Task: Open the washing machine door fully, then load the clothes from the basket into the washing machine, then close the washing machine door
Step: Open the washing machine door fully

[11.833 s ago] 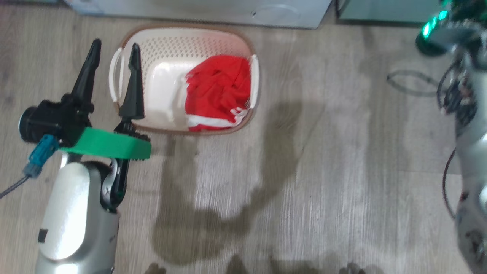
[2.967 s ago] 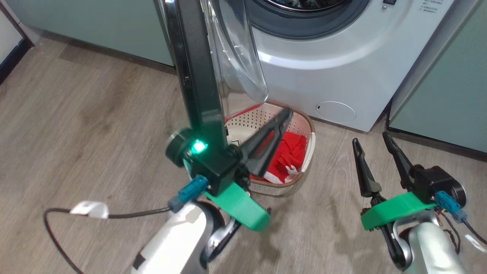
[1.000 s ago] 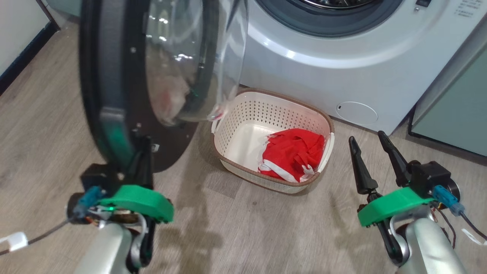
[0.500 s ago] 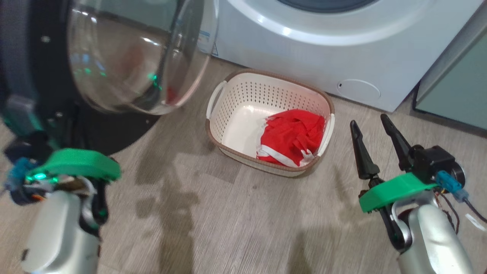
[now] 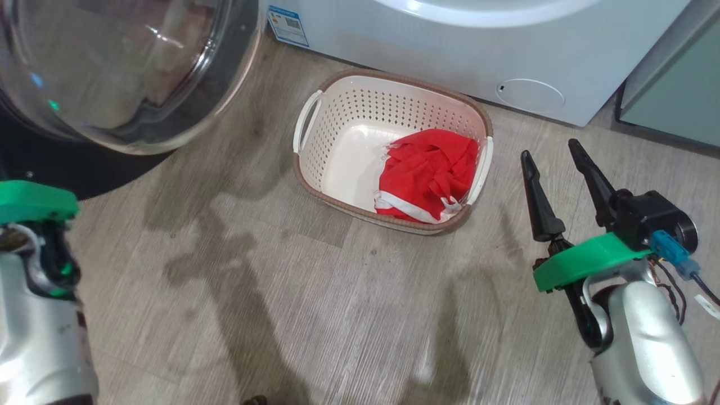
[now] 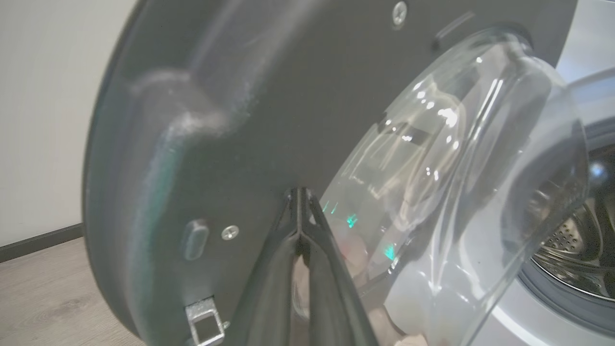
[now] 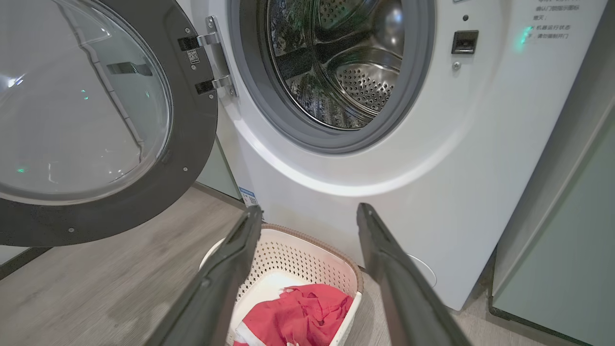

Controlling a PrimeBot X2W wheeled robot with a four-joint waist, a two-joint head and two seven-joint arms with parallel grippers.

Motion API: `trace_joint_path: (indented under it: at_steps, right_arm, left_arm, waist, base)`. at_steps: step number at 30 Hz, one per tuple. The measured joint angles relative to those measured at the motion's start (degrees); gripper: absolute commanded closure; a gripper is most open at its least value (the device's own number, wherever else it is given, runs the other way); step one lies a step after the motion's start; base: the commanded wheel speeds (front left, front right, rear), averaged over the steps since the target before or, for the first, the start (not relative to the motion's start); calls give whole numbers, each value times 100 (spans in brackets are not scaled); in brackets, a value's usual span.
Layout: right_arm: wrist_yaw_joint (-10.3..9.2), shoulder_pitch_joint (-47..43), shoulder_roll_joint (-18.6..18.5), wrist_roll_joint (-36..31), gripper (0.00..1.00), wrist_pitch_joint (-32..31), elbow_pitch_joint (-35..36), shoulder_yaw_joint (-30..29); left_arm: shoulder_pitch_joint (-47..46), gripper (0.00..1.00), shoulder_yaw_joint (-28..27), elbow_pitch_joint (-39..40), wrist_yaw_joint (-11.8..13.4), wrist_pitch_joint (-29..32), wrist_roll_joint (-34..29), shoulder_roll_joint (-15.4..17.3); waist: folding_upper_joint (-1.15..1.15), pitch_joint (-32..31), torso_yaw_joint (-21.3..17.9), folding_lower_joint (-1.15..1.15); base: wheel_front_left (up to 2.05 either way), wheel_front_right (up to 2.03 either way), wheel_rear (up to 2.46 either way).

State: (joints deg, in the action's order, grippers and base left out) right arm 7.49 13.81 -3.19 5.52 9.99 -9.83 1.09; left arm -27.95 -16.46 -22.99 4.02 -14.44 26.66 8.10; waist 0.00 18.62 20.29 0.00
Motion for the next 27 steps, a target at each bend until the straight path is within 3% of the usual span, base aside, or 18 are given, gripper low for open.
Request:
trace_joint_path:
  at_steps: [8, 15, 21, 26, 27]
  right_arm:
    - [0, 109, 0, 0, 0, -44, 25, 8]
    - [0, 127, 0, 2, 0, -41, -3, 31]
    - [0, 116, -1, 102, 0, 20, -127, 0]
    - [0, 70, 0, 170, 0, 96, -234, -68]
    - [0, 65, 0, 170, 0, 100, -246, -82]
  left_arm:
    - [-391, 100, -720, -400, -391, -1, -419, -60]
    - [-342, 100, -1002, -358, -531, -1, -828, -286]
    - [272, 100, -1151, 353, -610, -1, -1168, -550]
    - [1020, 100, -937, 1062, -653, -1, -1332, -650]
    - [1163, 90, -857, 1195, -662, -1, -1332, -651]
  waist:
    - [0, 89, -67, 0]
    - [0, 35, -114, 0]
    - [0, -153, -130, 0]
    - [0, -358, -114, 0]
    - [0, -401, -116, 0]
  base:
    - [0, 0, 0]
    - [0, 0, 0]
    - [0, 0, 0]
    - [0, 0, 0]
    - [0, 0, 0]
